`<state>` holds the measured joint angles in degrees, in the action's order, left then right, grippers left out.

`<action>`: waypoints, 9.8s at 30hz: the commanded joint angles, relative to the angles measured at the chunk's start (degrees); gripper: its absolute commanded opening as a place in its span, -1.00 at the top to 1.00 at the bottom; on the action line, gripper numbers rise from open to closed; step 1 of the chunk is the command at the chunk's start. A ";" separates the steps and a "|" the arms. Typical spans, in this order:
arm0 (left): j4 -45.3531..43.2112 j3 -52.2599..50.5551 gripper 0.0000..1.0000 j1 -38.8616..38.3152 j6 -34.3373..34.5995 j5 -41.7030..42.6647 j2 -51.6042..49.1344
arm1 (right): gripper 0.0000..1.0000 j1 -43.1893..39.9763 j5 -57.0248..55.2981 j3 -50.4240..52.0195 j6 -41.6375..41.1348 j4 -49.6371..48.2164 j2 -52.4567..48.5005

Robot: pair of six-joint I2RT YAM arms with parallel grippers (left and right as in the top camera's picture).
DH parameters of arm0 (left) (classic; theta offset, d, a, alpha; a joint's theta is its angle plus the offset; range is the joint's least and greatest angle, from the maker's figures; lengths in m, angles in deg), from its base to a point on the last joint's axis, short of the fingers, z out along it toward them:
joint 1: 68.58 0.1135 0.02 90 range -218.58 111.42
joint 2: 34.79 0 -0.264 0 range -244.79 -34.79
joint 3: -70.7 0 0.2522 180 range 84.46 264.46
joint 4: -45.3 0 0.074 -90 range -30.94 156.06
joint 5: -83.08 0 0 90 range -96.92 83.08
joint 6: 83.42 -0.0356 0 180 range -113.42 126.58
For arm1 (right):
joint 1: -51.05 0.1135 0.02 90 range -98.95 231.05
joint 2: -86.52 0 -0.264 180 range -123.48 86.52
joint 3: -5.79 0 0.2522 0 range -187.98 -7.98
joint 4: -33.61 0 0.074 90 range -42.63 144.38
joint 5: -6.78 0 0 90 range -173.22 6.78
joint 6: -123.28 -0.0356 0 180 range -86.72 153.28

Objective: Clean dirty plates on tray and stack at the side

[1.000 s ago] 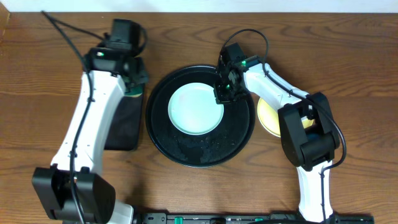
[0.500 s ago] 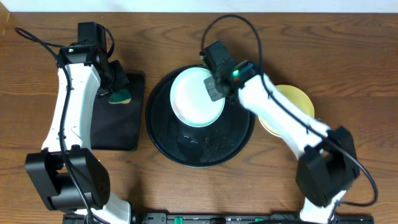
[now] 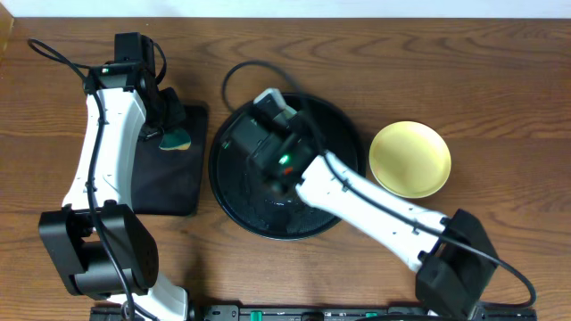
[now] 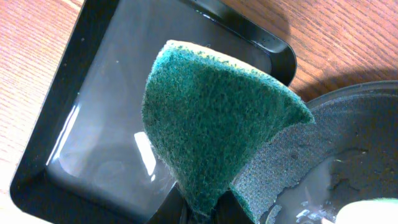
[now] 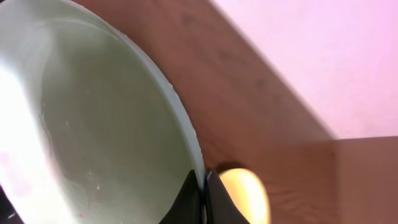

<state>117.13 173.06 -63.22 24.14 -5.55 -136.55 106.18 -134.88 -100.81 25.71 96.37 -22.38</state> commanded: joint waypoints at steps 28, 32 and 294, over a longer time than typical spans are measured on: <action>-0.02 -0.31 0.85 0.20 -0.98 0.15 -0.50 | 0.98 -9.75 32.89 -0.04 -2.89 0.02 3.37; -0.02 -0.31 0.85 0.20 -0.98 0.15 -0.50 | 0.98 -16.57 49.44 -0.04 -2.86 0.09 3.50; -54.03 -88.37 -0.50 -5.14 -25.66 0.11 101.42 | -0.98 -55.41 60.94 92.52 2.29 -45.51 108.59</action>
<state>60.36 85.24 -68.07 -0.98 -4.11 -35.48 49.79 -74.21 -8.38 28.27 50.62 85.84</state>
